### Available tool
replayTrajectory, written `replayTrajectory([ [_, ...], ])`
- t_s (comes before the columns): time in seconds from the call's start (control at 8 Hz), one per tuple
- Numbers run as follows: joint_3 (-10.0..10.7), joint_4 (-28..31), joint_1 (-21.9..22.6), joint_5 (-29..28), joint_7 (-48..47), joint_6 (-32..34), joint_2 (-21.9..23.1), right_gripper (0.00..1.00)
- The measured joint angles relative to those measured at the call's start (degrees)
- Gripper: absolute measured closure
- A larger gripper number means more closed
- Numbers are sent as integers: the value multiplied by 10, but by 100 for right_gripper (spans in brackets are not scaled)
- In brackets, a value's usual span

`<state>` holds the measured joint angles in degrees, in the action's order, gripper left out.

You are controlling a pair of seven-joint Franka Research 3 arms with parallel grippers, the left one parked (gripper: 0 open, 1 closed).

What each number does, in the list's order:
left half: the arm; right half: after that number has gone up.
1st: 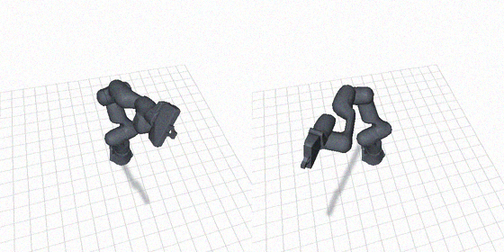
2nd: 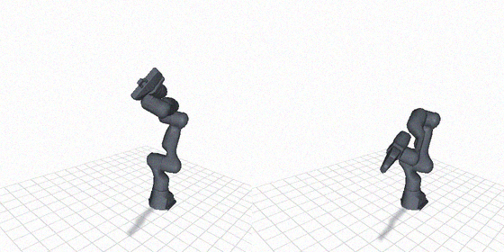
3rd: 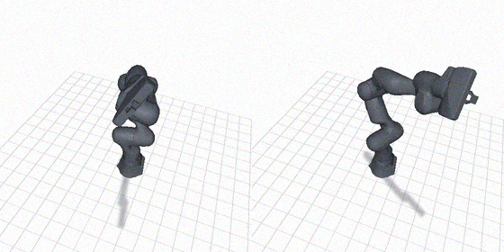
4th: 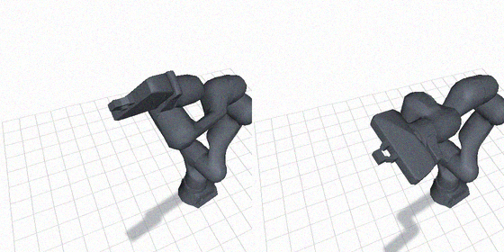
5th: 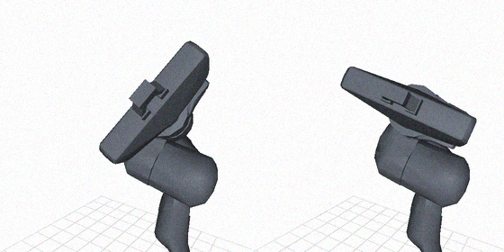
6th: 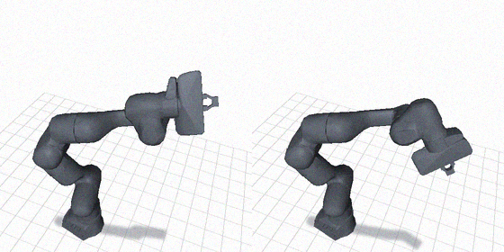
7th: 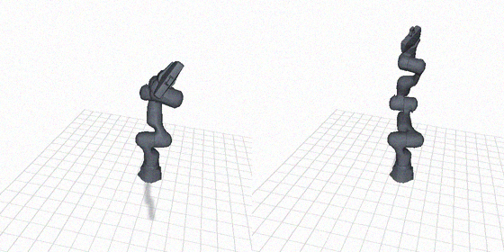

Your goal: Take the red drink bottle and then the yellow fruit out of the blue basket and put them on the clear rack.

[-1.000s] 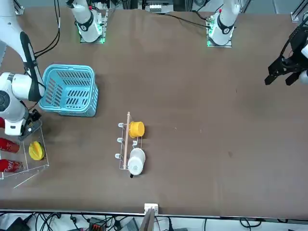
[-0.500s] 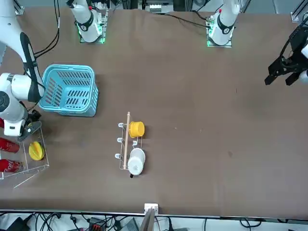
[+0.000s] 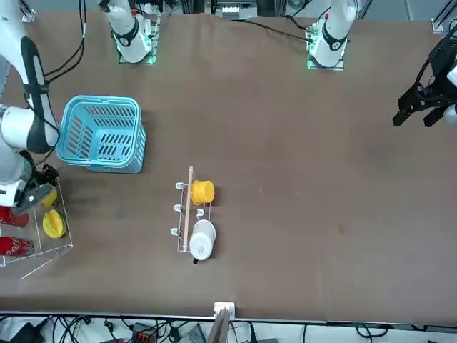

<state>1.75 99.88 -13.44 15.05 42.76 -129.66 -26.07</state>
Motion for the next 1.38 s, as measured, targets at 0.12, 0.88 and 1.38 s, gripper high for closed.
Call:
replayTrajectory([
  [0.12, -1, -4, 8, -27, -19, 21, 22, 0],
  [0.88, -8, -29, 80, -91, -230, 237, 178, 0],
  [1.38, -8, -150, 93, -179, -326, 419, 201, 0],
])
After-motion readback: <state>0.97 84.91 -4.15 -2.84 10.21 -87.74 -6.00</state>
